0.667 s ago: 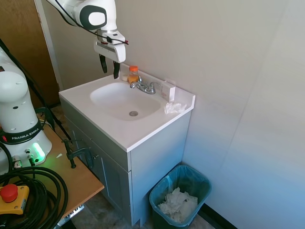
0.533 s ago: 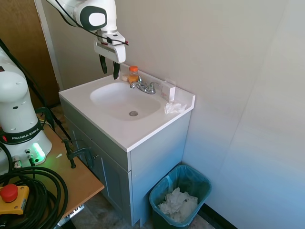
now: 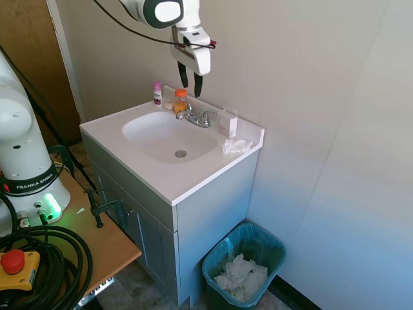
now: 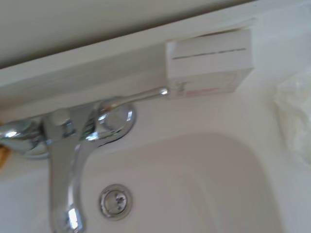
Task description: Throw the tissue in the trash bin
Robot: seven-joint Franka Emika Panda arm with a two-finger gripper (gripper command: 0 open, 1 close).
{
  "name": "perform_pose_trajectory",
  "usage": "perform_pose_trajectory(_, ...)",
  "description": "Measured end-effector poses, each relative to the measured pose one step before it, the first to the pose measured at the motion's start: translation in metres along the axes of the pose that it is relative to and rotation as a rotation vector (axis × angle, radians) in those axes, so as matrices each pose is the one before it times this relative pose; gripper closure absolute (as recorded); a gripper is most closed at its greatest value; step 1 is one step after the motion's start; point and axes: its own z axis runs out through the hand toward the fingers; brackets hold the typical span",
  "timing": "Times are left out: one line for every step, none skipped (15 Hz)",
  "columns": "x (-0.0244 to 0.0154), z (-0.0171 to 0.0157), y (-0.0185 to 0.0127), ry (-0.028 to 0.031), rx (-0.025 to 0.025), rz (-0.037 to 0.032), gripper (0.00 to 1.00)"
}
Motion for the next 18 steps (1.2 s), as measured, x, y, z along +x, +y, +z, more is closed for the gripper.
perform_pose_trajectory(0.01565, 0.01813, 0.00324, 0.00248, -0.00978, 0.03521, 0.0)
perform_pose_trajectory(0.01721, 0.01942, 0.0062, 0.0063, -0.00954, 0.04029, 0.0)
perform_pose_trajectory(0.01607, 0.01666, 0.0066, 0.00704, -0.01025, 0.03975, 0.0)
perform_pose_trajectory(0.01541, 0.01469, 0.00477, 0.00811, -0.00887, 0.03502, 0.0)
perform_pose_trajectory(0.01216, 0.01179, 0.00123, 0.00653, -0.00735, 0.02779, 0.0)
perform_pose_trajectory(0.00835, 0.00952, -0.00238, 0.0057, -0.00489, 0.02294, 0.0)
perform_pose_trajectory(0.0047, 0.00846, -0.00447, 0.00076, -0.006, 0.01781, 0.0)
perform_pose_trajectory(0.00327, 0.00779, -0.00633, 0.00019, -0.00486, 0.01485, 0.0)
perform_pose_trajectory(0.00266, 0.00679, -0.00681, 0.0022, -0.00384, 0.01449, 0.0)
perform_pose_trajectory(0.00256, 0.00576, -0.00814, 0.00183, 0.00032, 0.0109, 0.0)
perform_pose_trajectory(0.00307, 0.00561, -0.00759, 0.00077, 0.00108, 0.01116, 0.0)
perform_pose_trajectory(0.00336, 0.00551, -0.00649, 0.00006, -0.00066, 0.00956, 1.0)
perform_pose_trajectory(0.00307, 0.00533, -0.00523, -0.00342, -0.00161, 0.00973, 1.0)
perform_pose_trajectory(0.00304, 0.00559, -0.0031, -0.00476, -0.00747, 0.00724, 1.0)
perform_pose_trajectory(0.00288, 0.00594, -0.00154, -0.00274, -0.00735, 0.00605, 1.0)
perform_pose_trajectory(0.00244, 0.00565, -0.00046, -0.00193, -0.0057, 0.0061, 1.0)
perform_pose_trajectory(0.00177, 0.00573, 0.00088, -0.003, -0.00672, 0.00618, 1.0)
perform_pose_trajectory(0.00085, 0.00554, 0.00151, -0.0046, -0.00569, 0.0068, 1.0)
